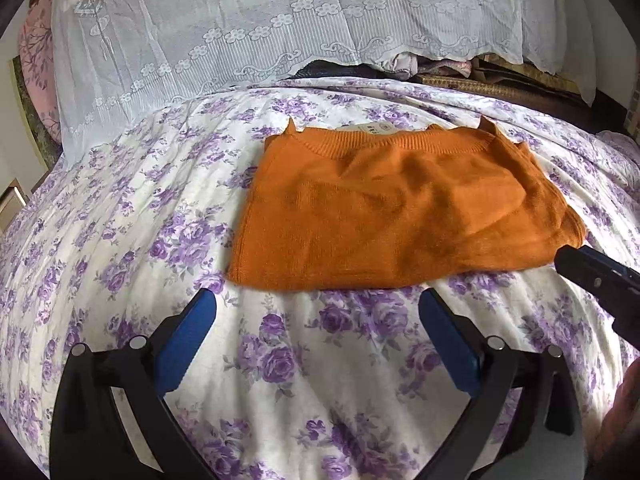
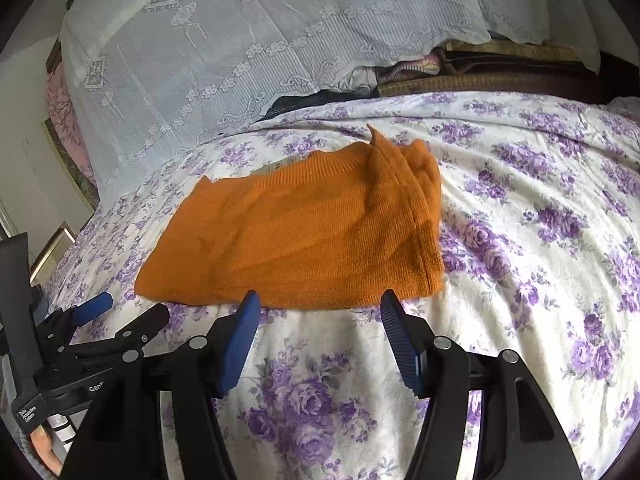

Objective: Fold small clothes
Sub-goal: 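Grasp the folded cardigan edge with the left tool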

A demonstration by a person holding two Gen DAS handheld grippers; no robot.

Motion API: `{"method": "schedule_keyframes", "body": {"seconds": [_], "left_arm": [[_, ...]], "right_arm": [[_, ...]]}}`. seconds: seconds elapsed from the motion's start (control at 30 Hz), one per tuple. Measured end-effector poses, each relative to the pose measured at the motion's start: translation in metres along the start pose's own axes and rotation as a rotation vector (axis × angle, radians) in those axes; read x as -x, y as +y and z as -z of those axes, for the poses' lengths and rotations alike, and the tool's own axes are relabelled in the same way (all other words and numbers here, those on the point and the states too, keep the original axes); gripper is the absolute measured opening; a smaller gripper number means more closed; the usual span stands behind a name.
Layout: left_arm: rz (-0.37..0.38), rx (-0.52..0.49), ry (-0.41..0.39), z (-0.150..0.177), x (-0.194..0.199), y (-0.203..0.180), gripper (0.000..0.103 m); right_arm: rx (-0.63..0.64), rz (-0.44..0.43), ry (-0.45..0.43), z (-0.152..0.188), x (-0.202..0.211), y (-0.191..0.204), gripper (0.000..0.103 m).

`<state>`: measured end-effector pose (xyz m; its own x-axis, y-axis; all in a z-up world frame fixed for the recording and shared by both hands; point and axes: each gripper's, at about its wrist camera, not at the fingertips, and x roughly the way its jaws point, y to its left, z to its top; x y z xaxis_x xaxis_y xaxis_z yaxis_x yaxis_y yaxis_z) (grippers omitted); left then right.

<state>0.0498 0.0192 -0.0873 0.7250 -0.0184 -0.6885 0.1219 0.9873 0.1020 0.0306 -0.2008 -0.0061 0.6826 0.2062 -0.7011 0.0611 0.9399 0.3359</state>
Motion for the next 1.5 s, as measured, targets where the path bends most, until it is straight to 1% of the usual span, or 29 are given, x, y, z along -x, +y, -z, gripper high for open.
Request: {"method": "schedule_keyframes", "body": {"seconds": [0.2, 0.27, 0.33, 0.37, 0.43, 0.47, 0.5, 0.57, 0.6, 0.67, 0.7, 0.77, 0.8, 0.83, 0.93, 0.97, 1.03, 1.1, 1.13, 1.17, 1.23, 1.37, 1.4, 1.43, 1.47, 1.5], "left_arm": [[0.025, 0.008, 0.016, 0.0, -0.004, 0.001, 0.099], [0.042, 0.02, 0.027, -0.001, -0.006, 0.002, 0.099], [0.083, 0.044, 0.055, -0.002, -0.011, 0.005, 0.099], [0.111, 0.06, 0.073, -0.003, -0.015, 0.008, 0.099], [0.225, 0.128, 0.133, -0.006, -0.027, 0.017, 0.099], [0.268, 0.161, 0.154, -0.007, -0.032, 0.021, 0.099], [0.326, 0.219, 0.18, -0.009, -0.04, 0.03, 0.099], [0.393, 0.298, 0.193, -0.012, -0.048, 0.043, 0.098], [0.44, 0.347, 0.201, -0.015, -0.053, 0.052, 0.098], [0.489, 0.421, 0.21, -0.018, -0.062, 0.064, 0.098], [0.511, 0.474, 0.214, -0.02, -0.068, 0.072, 0.098], [0.541, 0.55, 0.216, -0.024, -0.076, 0.083, 0.098], [0.548, 0.589, 0.212, -0.026, -0.08, 0.089, 0.098], [0.547, 0.604, 0.209, -0.028, -0.082, 0.091, 0.098], [0.509, 0.599, 0.197, -0.037, -0.088, 0.09, 0.098], [0.496, 0.593, 0.194, -0.039, -0.091, 0.087, 0.098], [0.464, 0.549, 0.193, -0.044, -0.096, 0.077, 0.098], [0.441, 0.492, 0.195, -0.049, -0.1, 0.07, 0.093], [0.425, 0.47, 0.198, -0.05, -0.102, 0.067, 0.086], [0.402, 0.445, 0.203, -0.051, -0.104, 0.063, 0.076], [0.394, 0.436, 0.207, -0.052, -0.107, 0.065, 0.067], [0.416, 0.445, 0.202, -0.053, -0.11, 0.073, 0.051], [0.42, 0.444, 0.201, -0.053, -0.109, 0.074, 0.049], [0.423, 0.445, 0.198, -0.053, -0.109, 0.075, 0.044], [0.426, 0.445, 0.194, -0.052, -0.106, 0.076, 0.037], [0.432, 0.439, 0.187, -0.052, -0.104, 0.077, 0.034]], "right_arm": [[0.012, 0.003, -0.015, -0.001, 0.002, 0.003, 0.063], [0.018, 0.004, -0.023, -0.002, 0.004, 0.005, 0.063], [0.027, 0.006, -0.028, -0.004, 0.004, 0.008, 0.063], [0.034, 0.008, -0.031, -0.007, 0.004, 0.01, 0.063], [0.041, 0.011, -0.035, -0.011, 0.003, 0.012, 0.064], [0.041, 0.008, -0.039, -0.015, 0.002, 0.013, 0.064], [0.039, 0.005, -0.039, -0.018, 0.002, 0.013, 0.064], [0.039, 0.002, -0.038, -0.024, -0.002, 0.014, 0.064], [0.043, 0.005, -0.039, -0.027, -0.003, 0.016, 0.064], [0.06, 0.015, -0.041, -0.033, -0.01, 0.019, 0.064], [0.067, 0.022, -0.043, -0.037, -0.014, 0.021, 0.064], [0.07, 0.026, -0.038, -0.044, -0.021, 0.024, 0.064], [0.063, 0.021, -0.036, -0.048, -0.025, 0.023, 0.064], [0.054, 0.017, -0.037, -0.049, -0.027, 0.022, 0.064], [0.018, -0.002, -0.029, -0.049, -0.034, 0.016, 0.064], [0.013, 0.002, -0.017, -0.047, -0.039, 0.013, 0.064], [-0.002, 0.016, 0.006, -0.045, -0.049, 0.007, 0.064], [-0.027, 0.025, 0.017, -0.046, -0.057, 0.001, 0.063], [-0.026, 0.03, 0.018, -0.047, -0.059, 0.001, 0.063], [-0.003, 0.048, 0.033, -0.049, -0.063, 0.003, 0.063], [0.052, 0.08, 0.069, -0.05, -0.073, 0.008, 0.063], [0.059, 0.077, 0.044, -0.055, -0.066, 0.009, 0.063], [0.072, 0.093, 0.032, -0.057, -0.065, 0.009, 0.063], [0.084, 0.109, 0.032, -0.059, -0.065, 0.009, 0.063], [0.098, 0.127, 0.056, -0.059, -0.07, 0.006, 0.063], [0.114, 0.124, 0.096, -0.057, -0.079, 0.004, 0.063]]}}
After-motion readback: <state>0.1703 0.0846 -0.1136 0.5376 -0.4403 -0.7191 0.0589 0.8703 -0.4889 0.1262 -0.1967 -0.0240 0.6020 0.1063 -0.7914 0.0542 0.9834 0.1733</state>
